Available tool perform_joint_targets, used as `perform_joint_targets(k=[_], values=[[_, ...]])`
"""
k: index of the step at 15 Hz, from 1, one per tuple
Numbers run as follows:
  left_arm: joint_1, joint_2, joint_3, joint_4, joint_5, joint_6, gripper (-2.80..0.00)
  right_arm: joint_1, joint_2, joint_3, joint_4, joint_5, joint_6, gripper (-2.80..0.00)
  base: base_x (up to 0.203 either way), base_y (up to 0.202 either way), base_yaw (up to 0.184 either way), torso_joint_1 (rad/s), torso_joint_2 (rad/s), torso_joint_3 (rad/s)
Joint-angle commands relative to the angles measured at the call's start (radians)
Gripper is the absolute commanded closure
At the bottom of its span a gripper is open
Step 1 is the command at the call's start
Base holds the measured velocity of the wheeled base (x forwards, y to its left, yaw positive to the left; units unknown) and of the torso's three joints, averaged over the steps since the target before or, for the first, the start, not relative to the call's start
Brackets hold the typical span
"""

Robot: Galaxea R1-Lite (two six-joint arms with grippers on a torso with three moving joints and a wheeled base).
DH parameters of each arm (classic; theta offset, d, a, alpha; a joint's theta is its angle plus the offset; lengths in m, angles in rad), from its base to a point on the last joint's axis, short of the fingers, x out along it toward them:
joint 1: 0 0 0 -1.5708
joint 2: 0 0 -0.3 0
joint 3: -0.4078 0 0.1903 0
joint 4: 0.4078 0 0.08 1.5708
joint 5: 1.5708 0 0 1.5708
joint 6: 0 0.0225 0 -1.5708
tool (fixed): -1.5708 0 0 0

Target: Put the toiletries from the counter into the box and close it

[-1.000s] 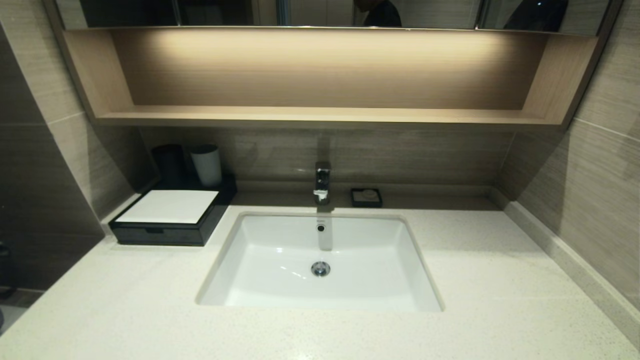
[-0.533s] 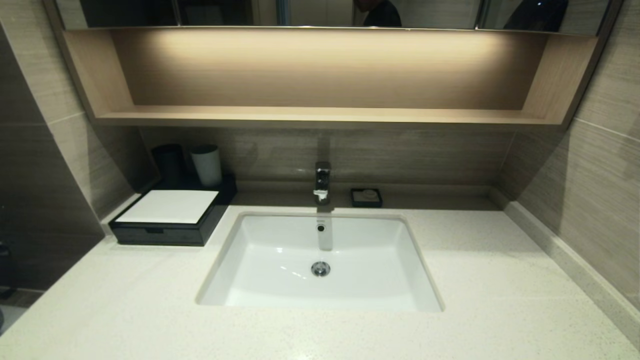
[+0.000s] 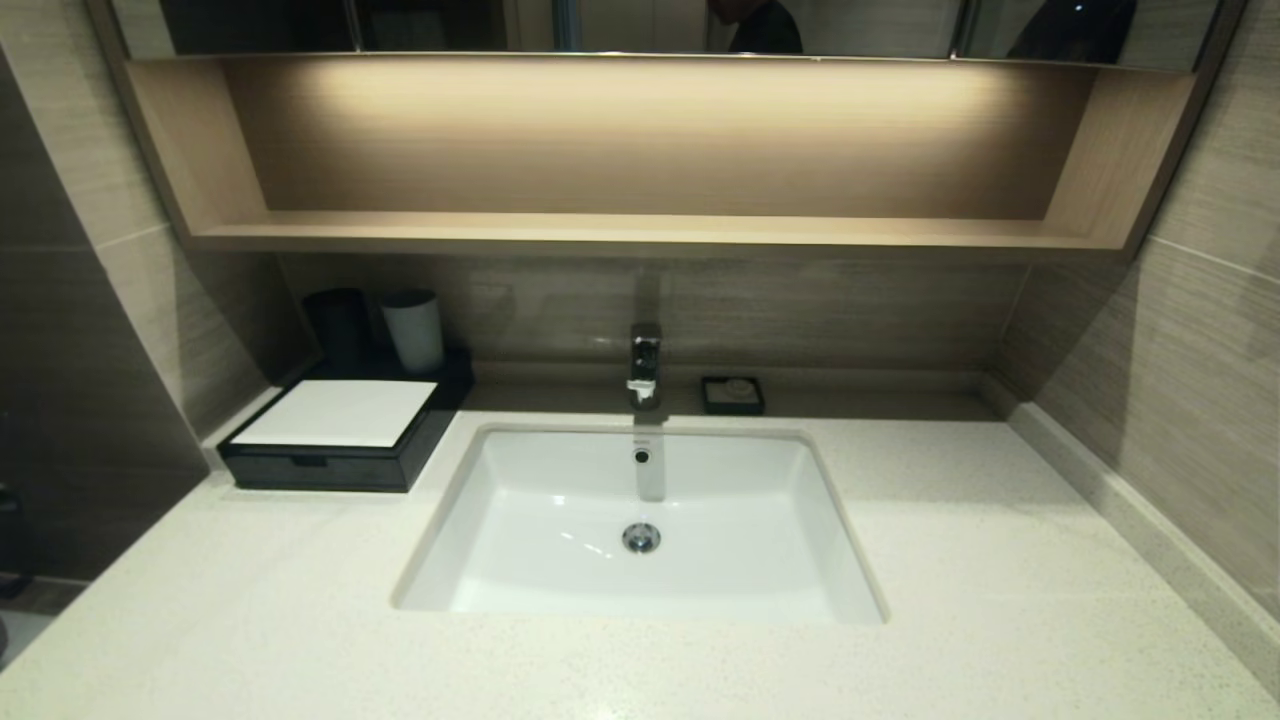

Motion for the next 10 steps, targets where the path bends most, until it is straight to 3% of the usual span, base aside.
perform_joint_targets(k=[1, 10], values=[[0.000, 0.000, 0.020, 0.000, 0.000, 0.001, 0.00, 0.000, -0.002, 0.002, 0.000, 0.000, 0.000, 0.00, 0.000, 0.000, 0.000, 0.000, 0.00, 0.000], [0.000, 0.000, 0.020, 0.000, 0.000, 0.001, 0.00, 0.000, -0.002, 0.002, 0.001, 0.000, -0.002, 0.00, 0.000, 0.000, 0.000, 0.000, 0.00, 0.000]])
